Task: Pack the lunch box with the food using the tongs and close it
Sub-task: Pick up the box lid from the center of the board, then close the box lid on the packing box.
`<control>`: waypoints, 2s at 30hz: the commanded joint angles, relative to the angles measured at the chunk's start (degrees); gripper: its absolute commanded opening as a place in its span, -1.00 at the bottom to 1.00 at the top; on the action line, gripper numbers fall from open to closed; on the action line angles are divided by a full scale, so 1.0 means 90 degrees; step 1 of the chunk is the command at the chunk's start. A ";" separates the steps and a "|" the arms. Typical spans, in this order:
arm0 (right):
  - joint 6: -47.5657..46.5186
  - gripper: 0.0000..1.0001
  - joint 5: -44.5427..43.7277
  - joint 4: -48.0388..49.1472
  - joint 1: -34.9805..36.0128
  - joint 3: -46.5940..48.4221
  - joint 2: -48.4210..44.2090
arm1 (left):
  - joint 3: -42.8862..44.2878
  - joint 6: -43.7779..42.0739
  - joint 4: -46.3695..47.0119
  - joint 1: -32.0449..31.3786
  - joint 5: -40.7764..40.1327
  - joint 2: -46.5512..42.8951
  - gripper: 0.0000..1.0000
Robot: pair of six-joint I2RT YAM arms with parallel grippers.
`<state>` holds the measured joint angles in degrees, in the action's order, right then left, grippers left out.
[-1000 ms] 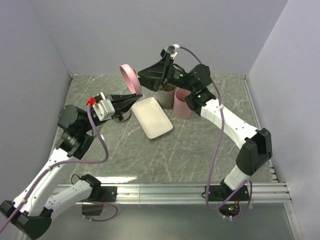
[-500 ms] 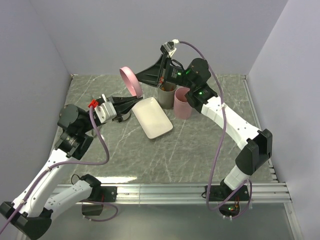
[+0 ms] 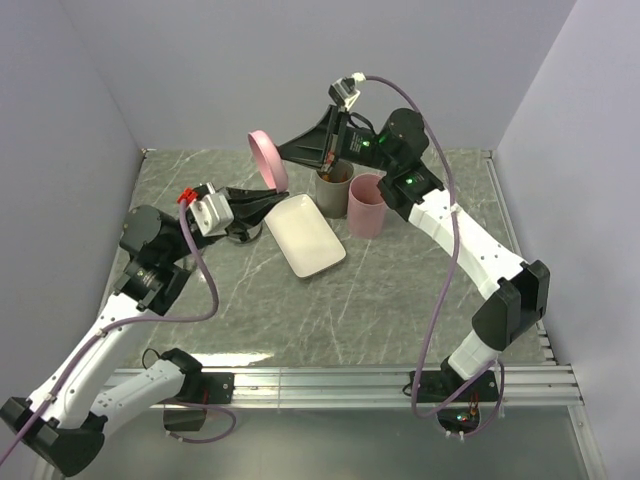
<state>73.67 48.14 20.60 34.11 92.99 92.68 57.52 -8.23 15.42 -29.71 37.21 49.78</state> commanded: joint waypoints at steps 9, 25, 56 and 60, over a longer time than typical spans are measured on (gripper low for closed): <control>0.0213 -1.00 0.0042 0.0484 -0.0713 -0.0127 -0.0357 | 0.0104 0.1812 0.0932 0.0381 0.0025 0.0162 -0.99; 0.0067 -1.00 -0.0017 0.0309 -0.0938 -0.0079 -0.0415 | 0.0016 0.1803 0.0797 0.0548 0.0055 0.0192 0.20; -0.8975 -1.00 -0.4402 -0.8187 -0.1485 0.3574 0.1313 | 0.2565 0.0983 -0.5493 0.1104 -0.2904 0.1930 0.99; -0.9035 -1.00 -0.4275 -0.8139 -0.1573 0.3389 0.1528 | 0.2486 0.0983 -0.5532 0.1114 -0.2885 0.1881 0.99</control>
<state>-4.27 11.16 -51.75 20.69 122.52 107.39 80.40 1.08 -33.89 -19.90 12.05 68.47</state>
